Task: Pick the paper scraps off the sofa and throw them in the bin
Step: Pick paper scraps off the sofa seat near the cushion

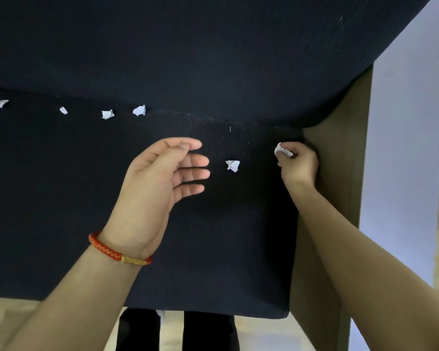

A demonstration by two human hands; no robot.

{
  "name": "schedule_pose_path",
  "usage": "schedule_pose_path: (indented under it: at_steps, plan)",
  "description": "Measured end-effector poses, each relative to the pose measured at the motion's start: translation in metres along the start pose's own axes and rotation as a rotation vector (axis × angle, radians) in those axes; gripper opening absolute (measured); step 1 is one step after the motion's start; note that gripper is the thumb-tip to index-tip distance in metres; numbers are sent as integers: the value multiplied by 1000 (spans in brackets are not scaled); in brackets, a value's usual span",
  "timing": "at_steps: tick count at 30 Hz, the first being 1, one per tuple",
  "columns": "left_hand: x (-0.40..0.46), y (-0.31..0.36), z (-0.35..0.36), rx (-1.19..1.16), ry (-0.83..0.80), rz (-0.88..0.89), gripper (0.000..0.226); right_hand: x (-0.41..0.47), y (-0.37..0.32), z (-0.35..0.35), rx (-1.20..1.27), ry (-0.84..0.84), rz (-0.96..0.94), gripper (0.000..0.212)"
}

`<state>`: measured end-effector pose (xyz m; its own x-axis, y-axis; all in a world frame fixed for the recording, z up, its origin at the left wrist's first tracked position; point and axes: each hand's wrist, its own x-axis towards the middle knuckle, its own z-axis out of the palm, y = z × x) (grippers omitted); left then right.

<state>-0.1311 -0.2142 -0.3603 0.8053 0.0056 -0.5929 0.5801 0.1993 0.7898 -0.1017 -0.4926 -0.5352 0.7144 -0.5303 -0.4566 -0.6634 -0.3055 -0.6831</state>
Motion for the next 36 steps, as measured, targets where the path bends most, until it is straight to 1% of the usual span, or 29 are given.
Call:
schedule_pose_path:
  at_steps: [3,6,11,13,16,19,21,25,27,28,29,30,31,33,36]
  plan:
    - [-4,0,-13,-55,6,-27,25,-38,-14,2,166,20,-4,19]
    - [-8,0,-26,-122,39,-63,24,-95,-44,15,334,-35,-69,12]
    - [-17,-3,-37,-164,39,-132,26,-191,-97,39,377,-115,-216,10]
    - [-20,-3,-40,-212,34,-145,28,-223,-112,51,383,-172,-260,12]
    - [-26,-3,-47,-297,62,-165,35,-260,-124,67,330,-258,-344,17]
    - [-30,-5,-57,-337,112,-127,42,-281,-125,78,215,-295,-414,24]
    - [-31,-6,-64,-334,134,-95,40,-288,-124,82,105,-292,-477,27]
    - [-32,-8,-72,-368,125,-89,40,-288,-129,80,-63,-304,-629,21]
    - [-31,-6,-74,-395,117,-101,41,-282,-130,75,-102,-364,-713,24]
    - [-30,-5,-76,-402,114,-100,41,-278,-130,72,-82,-412,-745,26]
    - [-28,-4,-76,-408,112,-96,41,-273,-130,69,-24,-458,-748,26]
    - [-27,-3,-77,-417,117,-91,41,-267,-129,66,63,-478,-712,25]
    - [-25,-1,-77,-432,131,-90,41,-259,-128,63,151,-461,-651,21]
    - [-21,0,-75,-472,162,-115,39,-236,-123,58,258,-361,-533,15]
    - [-16,1,-72,-483,170,-149,38,-187,-106,54,236,-231,-429,11]
